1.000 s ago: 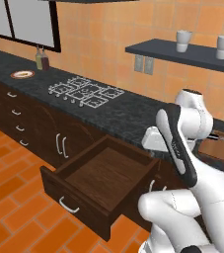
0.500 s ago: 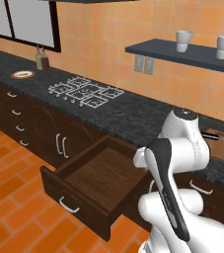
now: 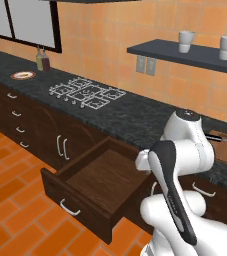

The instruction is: Pick up the knife from the drawer and place it on the cutting board. Then place the meat from the plate to the cutting board.

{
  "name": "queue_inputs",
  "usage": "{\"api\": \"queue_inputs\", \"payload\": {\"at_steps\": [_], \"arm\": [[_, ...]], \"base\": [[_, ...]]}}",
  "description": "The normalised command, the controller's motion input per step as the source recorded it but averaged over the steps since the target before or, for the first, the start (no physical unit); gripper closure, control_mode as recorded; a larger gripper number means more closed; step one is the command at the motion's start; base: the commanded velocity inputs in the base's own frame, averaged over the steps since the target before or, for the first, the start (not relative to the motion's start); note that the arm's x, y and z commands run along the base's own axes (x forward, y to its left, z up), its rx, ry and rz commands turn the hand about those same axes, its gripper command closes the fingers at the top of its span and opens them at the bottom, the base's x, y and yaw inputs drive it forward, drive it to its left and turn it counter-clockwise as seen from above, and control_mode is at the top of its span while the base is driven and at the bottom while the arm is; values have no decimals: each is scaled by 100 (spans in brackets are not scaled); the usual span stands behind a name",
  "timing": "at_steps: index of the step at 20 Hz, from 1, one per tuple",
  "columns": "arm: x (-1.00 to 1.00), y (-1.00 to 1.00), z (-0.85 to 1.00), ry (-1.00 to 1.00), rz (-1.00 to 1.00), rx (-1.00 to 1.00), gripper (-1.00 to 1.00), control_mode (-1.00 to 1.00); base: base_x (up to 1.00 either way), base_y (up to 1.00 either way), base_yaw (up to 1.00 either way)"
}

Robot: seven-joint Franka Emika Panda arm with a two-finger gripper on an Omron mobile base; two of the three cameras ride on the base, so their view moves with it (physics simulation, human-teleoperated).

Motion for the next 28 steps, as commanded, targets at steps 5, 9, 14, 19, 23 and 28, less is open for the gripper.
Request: {"api": "queue_inputs", "payload": {"at_steps": [5, 9, 14, 19, 23, 28], "arm": [[0, 0, 0, 0, 0, 0, -100, 100], [0, 0, 0, 0, 0, 0, -100, 100], [0, 0, 0, 0, 0, 0, -100, 100], [0, 0, 0, 0, 0, 0, -100, 100], [0, 0, 0, 0, 0, 0, -100, 100], [0, 0, 0, 0, 0, 0, -100, 100]], "base": [[-85, 46, 15], [-89, 65, 45], [-57, 44, 68], [10, 22, 47], [78, 6, 16], [100, 16, 0]]}}
